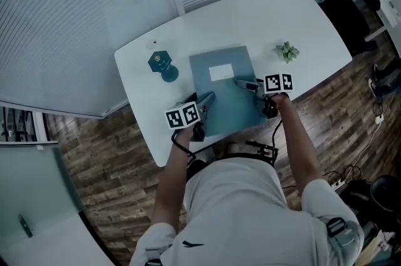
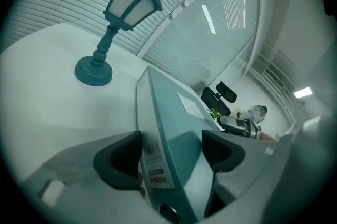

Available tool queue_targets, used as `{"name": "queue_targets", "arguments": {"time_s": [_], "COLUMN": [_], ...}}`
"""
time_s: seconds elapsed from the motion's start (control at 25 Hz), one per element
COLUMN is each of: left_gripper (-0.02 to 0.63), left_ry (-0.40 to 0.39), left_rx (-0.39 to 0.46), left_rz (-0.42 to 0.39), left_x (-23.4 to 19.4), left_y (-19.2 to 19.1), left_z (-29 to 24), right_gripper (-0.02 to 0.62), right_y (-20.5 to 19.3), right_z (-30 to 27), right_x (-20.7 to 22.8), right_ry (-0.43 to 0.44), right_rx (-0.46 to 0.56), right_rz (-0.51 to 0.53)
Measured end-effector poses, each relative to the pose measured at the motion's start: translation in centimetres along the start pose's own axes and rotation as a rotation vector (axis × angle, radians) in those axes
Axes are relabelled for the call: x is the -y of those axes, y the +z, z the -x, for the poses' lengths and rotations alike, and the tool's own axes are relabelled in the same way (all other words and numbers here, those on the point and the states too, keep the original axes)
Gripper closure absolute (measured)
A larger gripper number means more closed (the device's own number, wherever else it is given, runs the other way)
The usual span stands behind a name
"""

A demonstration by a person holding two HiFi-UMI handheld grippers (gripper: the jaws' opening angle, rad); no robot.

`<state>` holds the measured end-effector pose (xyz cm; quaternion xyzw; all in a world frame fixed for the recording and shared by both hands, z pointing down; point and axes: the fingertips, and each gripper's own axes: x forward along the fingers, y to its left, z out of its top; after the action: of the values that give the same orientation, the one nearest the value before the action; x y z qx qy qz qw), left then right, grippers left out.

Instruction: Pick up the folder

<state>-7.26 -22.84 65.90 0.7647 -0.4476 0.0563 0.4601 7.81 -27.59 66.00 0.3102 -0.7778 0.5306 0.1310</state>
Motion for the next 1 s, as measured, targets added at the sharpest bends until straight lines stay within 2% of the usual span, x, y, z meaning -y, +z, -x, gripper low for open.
{"name": "queue_targets", "arguments": {"time_s": [0.16, 0.36, 0.44, 0.48, 0.52, 0.56, 0.6, 0.68, 0.76, 0.88, 1.0], "left_gripper": [0.239, 0.240, 0.243, 0.249, 0.258, 0.259, 0.259, 0.261, 0.264, 0.264, 0.266], "left_ry": [-0.041, -0.152, -0.211, -0.235, -0.252, -0.267, -0.287, -0.336, -0.368, -0.413, -0.471], "left_rx": [0.008, 0.034, 0.067, 0.079, 0.086, 0.094, 0.109, 0.160, 0.213, 0.286, 0.335], "left_rz": [-0.006, -0.108, -0.107, -0.103, -0.099, -0.087, -0.058, 0.025, 0.060, 0.060, 0.054], "left_x": [0.3, 2.1, 2.7, 2.9, 3.0, 3.0, 3.0, 3.1, 3.1, 3.7, 5.2], "left_y": [-0.7, -0.5, 0.3, 0.6, 0.7, 0.8, 0.9, 1.1, 1.3, 2.3, 4.0], "left_z": [0.6, 2.4, 3.1, 3.4, 3.6, 3.9, 4.2, 5.0, 6.1, 7.9, 10.1], "right_gripper": [0.061, 0.054, 0.062, 0.119, 0.168, 0.136, 0.132, 0.241, 0.250, 0.250, 0.265], "right_y": [-0.6, -4.7, -6.6, -7.3, -7.4, -6.8, -5.6, -3.6, -3.2, -3.2, -2.7], "right_z": [0.5, 1.9, 2.6, 2.9, 3.1, 3.3, 3.5, 4.1, 4.6, 5.4, 6.7], "right_x": [-0.9, -3.2, -4.3, -4.9, -5.6, -6.3, -7.1, -8.7, -10.4, -12.7, -14.6], "right_ry": [0.109, 0.268, 0.336, 0.376, 0.423, 0.475, 0.528, 0.617, 0.643, 0.650, 0.685], "right_rx": [-0.052, -0.312, -0.395, -0.418, -0.405, -0.346, -0.255, -0.116, -0.096, -0.088, -0.051], "right_rz": [-0.036, -0.047, -0.012, 0.011, 0.022, 0.010, -0.011, -0.012, 0.065, 0.204, 0.284]}}
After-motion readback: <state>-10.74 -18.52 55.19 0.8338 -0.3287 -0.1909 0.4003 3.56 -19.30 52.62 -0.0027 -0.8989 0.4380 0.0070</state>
